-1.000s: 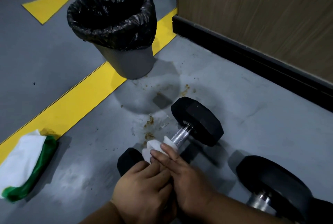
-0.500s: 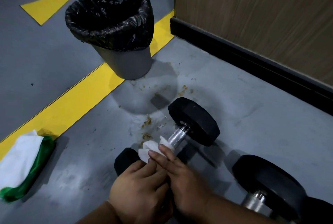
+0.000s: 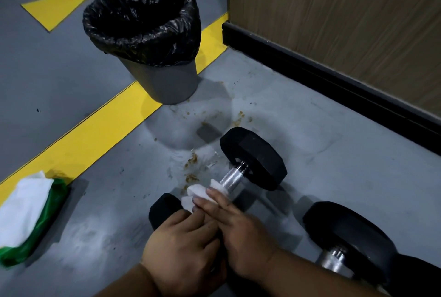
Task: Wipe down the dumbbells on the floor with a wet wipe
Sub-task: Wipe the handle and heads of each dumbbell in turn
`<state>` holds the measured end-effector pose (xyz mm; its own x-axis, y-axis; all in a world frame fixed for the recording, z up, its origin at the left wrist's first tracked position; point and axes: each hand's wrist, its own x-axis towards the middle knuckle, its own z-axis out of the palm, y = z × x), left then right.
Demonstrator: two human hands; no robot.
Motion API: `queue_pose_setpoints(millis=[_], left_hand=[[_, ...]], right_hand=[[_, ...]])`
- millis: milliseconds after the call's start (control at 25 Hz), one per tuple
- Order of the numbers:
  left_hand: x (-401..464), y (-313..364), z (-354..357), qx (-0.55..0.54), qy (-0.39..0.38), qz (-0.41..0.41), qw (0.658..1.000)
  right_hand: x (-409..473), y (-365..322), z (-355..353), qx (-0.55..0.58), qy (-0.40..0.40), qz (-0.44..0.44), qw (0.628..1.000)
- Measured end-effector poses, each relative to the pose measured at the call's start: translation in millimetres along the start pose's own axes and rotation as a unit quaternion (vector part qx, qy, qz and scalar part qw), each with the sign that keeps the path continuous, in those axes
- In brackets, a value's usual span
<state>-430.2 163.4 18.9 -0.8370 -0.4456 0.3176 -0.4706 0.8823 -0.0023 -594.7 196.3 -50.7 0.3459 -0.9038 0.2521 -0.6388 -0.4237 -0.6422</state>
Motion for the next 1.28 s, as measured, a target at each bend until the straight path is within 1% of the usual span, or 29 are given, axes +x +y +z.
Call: queue_pose_setpoints(millis=[80,120,200,240,280,320,440,480,560,600,680,720,760,800,880,920,1000,1080,1160,1240,1280], left_hand=[[1,1,-1,-0.002,0.001,-0.004,1.0],[2,2,-1,-0.004,0.004,-0.004,1.0],[2,1,-1,-0.008,0.011,-0.005,1.0],[3,1,-2,-0.01,0.014,-0.006,1.0],[3,2,-2,-0.011,0.017,-0.006,1.0],[3,2,-1,-0.01,0.018,-0.005,1.0],[2,2,-2,-0.002,0.012,0.003,1.0],[2,2,-1,0.0,0.009,0.002,1.0],[1,2,0,-0.004,0.004,-0.004,1.0],[0,2,1,-0.008,0.003,-0.007,1.0],[-1,1,2,-0.012,0.005,-0.014,1.0],[-1,2,3,-0.012,0.006,-0.014,1.0],[-1,2,3,-0.012,0.006,-0.013,1.0],[-2,2,3,-0.014,0.005,-0.012,1.0],[-3,2,3,-0.011,0.004,-0.006,1.0],[-2,2,2,-0.009,0.002,-0.004,1.0],[-2,2,2,-0.008,-0.004,-0.006,1.0],[-2,3,1,-0.019,-0.004,-0.011,1.0],[-3,1,2,-0.033,-0.005,-0.018,0.999],[-2,1,2,-0.038,-0.007,-0.019,0.999],[-2,1,2,-0.04,-0.008,-0.017,0.999]], right_hand=[[4,10,-13,-0.049,-0.018,-0.034,0.998],[7,19,-21,-0.065,-0.004,-0.024,0.998],[11,33,-29,-0.079,0.065,0.037,0.994],[11,35,-26,-0.079,0.091,0.064,0.991],[9,31,-20,-0.072,0.102,0.073,0.99],[6,24,-9,-0.058,0.094,0.064,0.992],[-3,4,13,0.003,0.022,0.007,1.0],[-3,5,11,0.01,0.005,-0.007,1.0],[4,19,-4,-0.024,-0.011,-0.029,0.999],[9,29,-12,-0.042,0.006,-0.02,0.999],[18,44,-20,-0.057,0.076,0.051,0.994],[19,45,-17,-0.063,0.098,0.082,0.99],[17,38,-10,-0.069,0.106,0.093,0.988],[13,29,0,-0.073,0.096,0.077,0.99],[0,9,16,-0.055,0.042,0.009,0.998],[-4,5,16,-0.043,0.018,-0.013,0.999],[-1,10,5,-0.043,-0.004,-0.032,0.999],[7,24,-11,-0.047,0.002,-0.006,0.999],[15,42,-19,-0.07,0.062,0.057,0.994],[15,43,-11,-0.073,0.099,0.106,0.987],[11,36,-1,-0.057,0.094,0.108,0.988]])
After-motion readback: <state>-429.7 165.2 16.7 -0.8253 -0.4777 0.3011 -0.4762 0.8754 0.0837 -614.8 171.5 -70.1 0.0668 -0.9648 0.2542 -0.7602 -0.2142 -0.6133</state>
